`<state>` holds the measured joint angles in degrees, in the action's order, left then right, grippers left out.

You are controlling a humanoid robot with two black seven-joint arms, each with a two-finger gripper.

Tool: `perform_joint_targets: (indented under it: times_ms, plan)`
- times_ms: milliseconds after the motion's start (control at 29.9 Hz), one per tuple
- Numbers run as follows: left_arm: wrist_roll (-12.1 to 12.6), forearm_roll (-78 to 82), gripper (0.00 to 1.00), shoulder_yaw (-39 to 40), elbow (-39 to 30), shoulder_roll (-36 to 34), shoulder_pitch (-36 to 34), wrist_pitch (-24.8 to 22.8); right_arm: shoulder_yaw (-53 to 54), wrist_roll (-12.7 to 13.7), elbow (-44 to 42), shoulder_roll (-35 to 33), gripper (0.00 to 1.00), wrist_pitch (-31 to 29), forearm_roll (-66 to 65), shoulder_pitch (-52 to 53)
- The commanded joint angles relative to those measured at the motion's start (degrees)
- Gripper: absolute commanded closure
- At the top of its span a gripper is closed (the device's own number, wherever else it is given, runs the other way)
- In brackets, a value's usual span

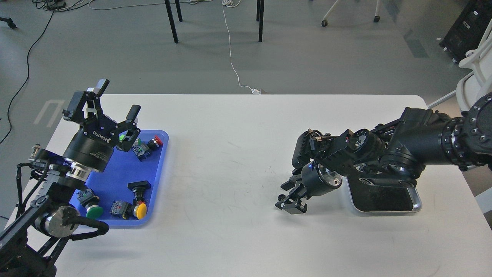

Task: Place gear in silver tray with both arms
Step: 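Reach the right gripper down and grasp the second black gear, then carry the gear into the silver tray and open the right gripper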

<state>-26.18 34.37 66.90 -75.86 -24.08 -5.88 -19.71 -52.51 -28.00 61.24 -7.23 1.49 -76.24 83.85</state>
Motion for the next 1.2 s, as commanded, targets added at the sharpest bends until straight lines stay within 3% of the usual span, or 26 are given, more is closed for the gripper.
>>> perform_joint_targets:
  times_ms: [0, 167, 635, 836, 1170]
  plan:
    - [-0.01, 0.00, 0.02, 0.08, 0.01, 0.00, 0.08, -0.07, -0.23, 0.00, -0.07, 0.03, 0.51, 0.00, 0.04, 0.00]
    - [-0.01, 0.00, 0.02, 0.34, 0.01, 0.00, 0.16, -0.07, -0.23, 0.00, -0.07, 0.11, 0.65, 0.00, 0.04, -0.09]
    - [-0.01, 0.00, 0.02, 0.34, 0.01, 0.00, 0.16, -0.24, 0.73, 0.00, -0.24, -0.67, 0.90, -0.44, 0.74, 1.84]
    - [0.51, 0.08, 0.02, 0.25, 0.01, 1.40, 0.16, -0.15, 5.13, 0.00, 1.94, -9.27, 0.90, -0.43, 0.74, 5.79]
    - [1.22, 0.08, 0.02, 0.08, 0.01, 2.02, 0.16, -0.33, 2.15, 0.00, 4.33, -29.58, 0.89, -0.61, -6.46, 8.09]
